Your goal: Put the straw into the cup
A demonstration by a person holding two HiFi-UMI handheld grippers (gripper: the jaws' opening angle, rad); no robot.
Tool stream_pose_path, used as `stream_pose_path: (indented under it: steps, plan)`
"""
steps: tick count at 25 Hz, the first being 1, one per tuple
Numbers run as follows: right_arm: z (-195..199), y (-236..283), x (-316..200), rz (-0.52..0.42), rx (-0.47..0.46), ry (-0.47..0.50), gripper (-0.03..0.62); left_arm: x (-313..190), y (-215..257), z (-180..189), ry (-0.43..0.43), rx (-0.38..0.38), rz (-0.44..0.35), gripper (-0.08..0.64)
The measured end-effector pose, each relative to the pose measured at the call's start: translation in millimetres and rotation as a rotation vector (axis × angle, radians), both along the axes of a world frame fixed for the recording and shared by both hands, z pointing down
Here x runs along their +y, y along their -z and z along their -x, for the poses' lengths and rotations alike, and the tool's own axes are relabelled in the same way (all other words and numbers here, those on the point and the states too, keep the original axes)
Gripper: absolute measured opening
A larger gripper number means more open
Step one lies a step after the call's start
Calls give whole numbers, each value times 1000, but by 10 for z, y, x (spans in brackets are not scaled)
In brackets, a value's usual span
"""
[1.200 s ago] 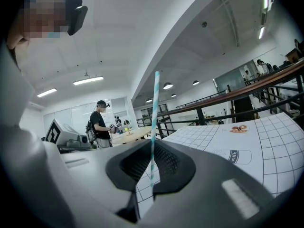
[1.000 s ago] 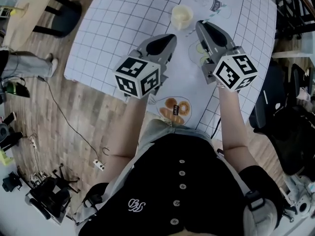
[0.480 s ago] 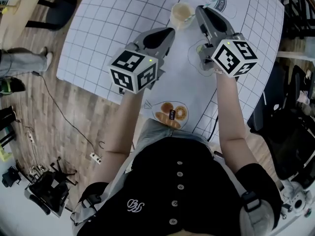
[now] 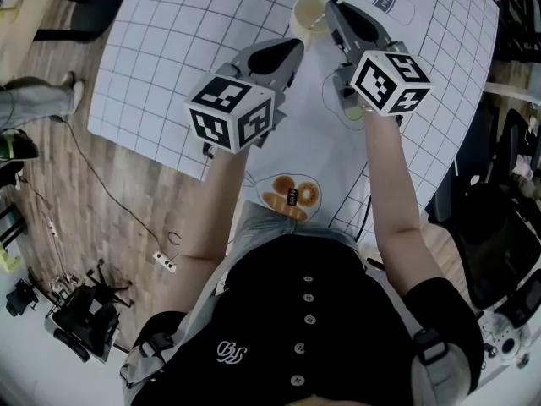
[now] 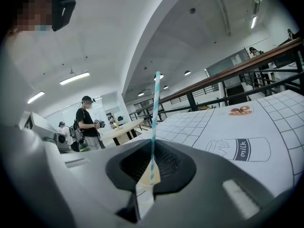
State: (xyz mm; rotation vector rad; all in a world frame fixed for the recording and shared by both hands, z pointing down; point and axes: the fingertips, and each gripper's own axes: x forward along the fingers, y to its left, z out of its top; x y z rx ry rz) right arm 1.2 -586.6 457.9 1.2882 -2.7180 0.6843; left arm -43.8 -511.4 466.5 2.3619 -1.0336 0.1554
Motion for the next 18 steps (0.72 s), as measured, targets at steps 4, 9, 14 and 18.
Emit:
stream_pose_path:
  steps: [4,9,14,18]
  plan:
    - [28,-155,31,32,36,22,17,15,-105,-21,-1,1,27,0]
    - [60,-285,60,56,74,36,17,50,-169,-48,-5,-16,44,0]
    - [65,-363,66,73,78,44,17,67,-221,-39,-2,-19,60,0]
    - [77,-354,65,61,74,53,29,91,-248,-25,-1,-27,68,0]
